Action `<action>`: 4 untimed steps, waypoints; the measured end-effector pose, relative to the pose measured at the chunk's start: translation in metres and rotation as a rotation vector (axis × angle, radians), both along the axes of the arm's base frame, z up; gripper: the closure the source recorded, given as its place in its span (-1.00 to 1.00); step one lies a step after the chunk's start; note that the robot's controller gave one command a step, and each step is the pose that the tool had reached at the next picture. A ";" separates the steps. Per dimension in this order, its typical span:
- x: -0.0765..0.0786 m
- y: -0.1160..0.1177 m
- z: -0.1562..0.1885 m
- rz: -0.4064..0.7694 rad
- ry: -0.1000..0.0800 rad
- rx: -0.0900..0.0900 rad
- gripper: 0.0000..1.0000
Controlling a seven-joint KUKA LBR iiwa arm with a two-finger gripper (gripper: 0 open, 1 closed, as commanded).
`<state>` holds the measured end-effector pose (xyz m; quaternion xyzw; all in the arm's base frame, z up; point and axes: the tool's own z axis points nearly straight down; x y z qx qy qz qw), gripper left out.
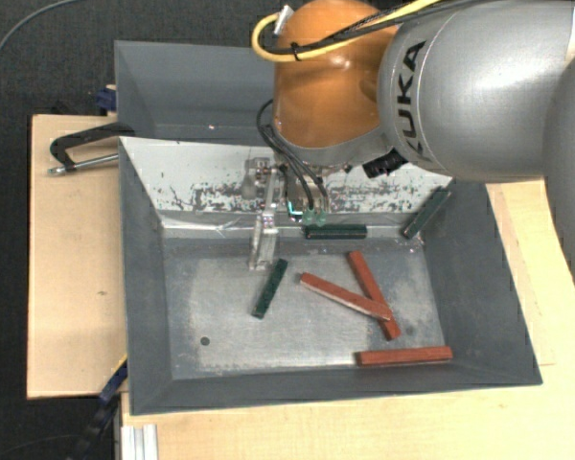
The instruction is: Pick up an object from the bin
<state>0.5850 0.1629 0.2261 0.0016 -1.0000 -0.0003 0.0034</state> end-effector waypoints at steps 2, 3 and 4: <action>-0.040 -0.044 -0.156 0.413 -0.011 0.003 -1.00; -0.039 -0.044 -0.155 0.410 -0.011 0.003 1.00; -0.010 -0.045 -0.018 0.856 -0.015 0.004 1.00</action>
Offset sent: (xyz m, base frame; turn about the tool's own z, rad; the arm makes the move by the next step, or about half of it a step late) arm -0.0524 -0.0601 -0.1251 -0.0453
